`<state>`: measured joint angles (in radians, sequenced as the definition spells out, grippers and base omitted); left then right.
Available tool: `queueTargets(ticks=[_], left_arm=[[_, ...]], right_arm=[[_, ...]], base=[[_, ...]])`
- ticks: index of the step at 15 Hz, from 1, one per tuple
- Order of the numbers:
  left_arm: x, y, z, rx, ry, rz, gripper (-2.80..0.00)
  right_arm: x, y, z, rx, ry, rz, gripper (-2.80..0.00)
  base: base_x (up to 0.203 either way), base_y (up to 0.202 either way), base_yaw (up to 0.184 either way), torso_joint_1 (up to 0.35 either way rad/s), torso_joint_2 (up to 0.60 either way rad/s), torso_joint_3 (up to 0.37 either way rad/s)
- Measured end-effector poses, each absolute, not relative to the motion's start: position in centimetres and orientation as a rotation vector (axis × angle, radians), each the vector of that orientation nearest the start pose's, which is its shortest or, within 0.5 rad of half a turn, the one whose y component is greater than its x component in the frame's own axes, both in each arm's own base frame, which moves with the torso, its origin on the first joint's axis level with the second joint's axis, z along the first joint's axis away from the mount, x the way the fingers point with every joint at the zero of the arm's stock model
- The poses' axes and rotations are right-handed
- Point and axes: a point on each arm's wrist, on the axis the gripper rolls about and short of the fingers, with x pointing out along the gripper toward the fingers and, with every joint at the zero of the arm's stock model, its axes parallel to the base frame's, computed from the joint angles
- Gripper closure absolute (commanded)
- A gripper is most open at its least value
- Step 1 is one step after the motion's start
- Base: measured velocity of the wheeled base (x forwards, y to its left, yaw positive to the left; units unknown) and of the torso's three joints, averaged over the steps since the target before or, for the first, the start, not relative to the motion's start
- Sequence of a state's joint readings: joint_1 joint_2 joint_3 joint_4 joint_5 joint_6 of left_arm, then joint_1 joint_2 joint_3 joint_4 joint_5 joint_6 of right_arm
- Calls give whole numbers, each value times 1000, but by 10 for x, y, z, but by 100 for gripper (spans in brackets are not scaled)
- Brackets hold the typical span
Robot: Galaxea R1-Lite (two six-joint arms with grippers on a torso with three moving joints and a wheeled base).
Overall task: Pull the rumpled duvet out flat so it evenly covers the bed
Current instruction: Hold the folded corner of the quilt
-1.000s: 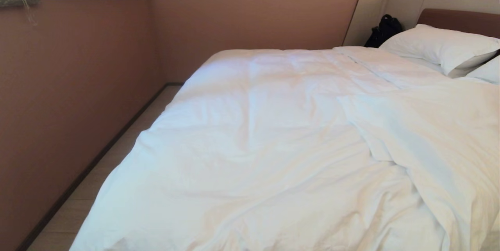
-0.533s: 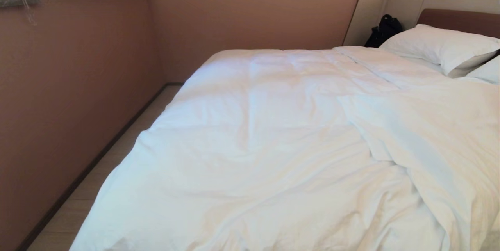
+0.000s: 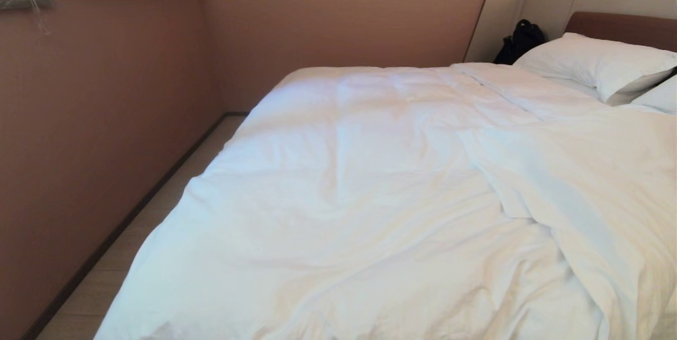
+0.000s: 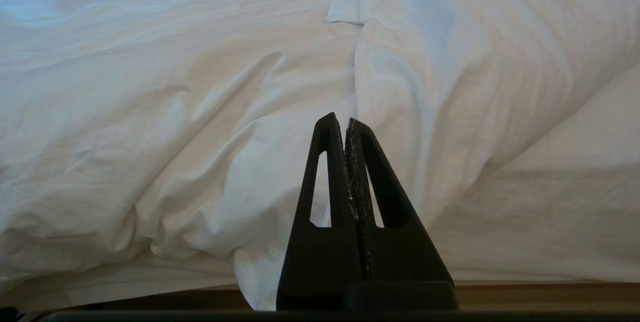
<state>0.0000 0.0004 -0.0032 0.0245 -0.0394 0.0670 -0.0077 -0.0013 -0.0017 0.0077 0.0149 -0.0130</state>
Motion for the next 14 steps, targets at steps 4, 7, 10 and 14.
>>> queueTargets(ticks=[4, 7, 10, 14], left_arm=[[-23, -1, 74, 67, 20, -40, 0], [-23, -1, 74, 67, 20, -39, 0], [-23, -1, 74, 68, 20, -39, 0], [-23, -1, 74, 68, 20, -39, 0]], right_arm=[[-23, 1, 75, -13, 5, 8, 0], [-23, 1, 75, -13, 4, 7, 0], [-23, 1, 75, -13, 4, 7, 0], [-23, 1, 75, -13, 5, 7, 0]], base=[[0, 0, 0, 0, 0, 0], [0, 0, 0, 0, 0, 0], [0, 0, 0, 0, 0, 0], [0, 0, 0, 0, 0, 0]])
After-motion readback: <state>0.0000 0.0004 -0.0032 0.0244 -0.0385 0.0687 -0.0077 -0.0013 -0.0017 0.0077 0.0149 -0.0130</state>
